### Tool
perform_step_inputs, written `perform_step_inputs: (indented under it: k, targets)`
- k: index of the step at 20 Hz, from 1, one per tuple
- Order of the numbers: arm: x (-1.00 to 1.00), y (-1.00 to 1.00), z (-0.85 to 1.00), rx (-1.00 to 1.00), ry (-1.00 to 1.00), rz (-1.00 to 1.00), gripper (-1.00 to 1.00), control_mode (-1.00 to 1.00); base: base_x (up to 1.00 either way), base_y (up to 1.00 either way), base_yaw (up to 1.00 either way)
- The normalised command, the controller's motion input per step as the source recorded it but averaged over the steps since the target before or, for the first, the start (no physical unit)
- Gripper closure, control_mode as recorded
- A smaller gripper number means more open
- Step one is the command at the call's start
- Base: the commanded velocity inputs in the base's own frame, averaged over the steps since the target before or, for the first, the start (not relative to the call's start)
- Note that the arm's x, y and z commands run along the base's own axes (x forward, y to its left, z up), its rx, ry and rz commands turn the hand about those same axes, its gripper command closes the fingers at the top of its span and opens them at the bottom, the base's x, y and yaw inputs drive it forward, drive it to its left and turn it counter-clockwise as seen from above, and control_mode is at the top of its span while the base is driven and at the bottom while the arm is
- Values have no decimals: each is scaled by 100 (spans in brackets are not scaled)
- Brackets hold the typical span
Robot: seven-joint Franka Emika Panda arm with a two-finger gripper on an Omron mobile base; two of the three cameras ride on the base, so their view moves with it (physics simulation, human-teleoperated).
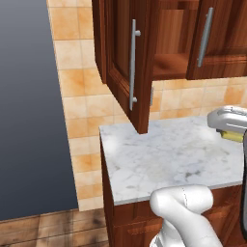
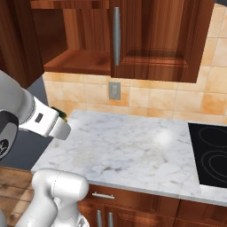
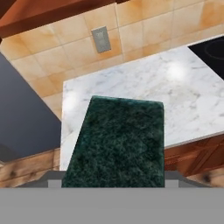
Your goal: Open the cabinet. Pick the sponge and place it next to the sink. Then close the cabinet.
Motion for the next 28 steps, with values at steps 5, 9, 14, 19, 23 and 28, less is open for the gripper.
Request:
perform_step_inputs:
  k: [5, 9, 14, 19, 23, 28]
  targets:
    - [0, 0, 0, 0, 0, 0, 100, 100, -50, -8, -15]
    - [0, 0, 0, 0, 0, 0, 100, 100, -73, -7, -89]
    - [0, 0, 0, 0, 0, 0, 100, 100, -29, 0, -99]
    - [0, 0, 0, 0, 0, 0, 100, 100, -12, 0, -97]
    - [0, 0, 0, 0, 0, 0, 100, 100, -3, -23, -99]
    - [0, 0, 0, 0, 0, 0, 100, 100, -3, -37, -96]
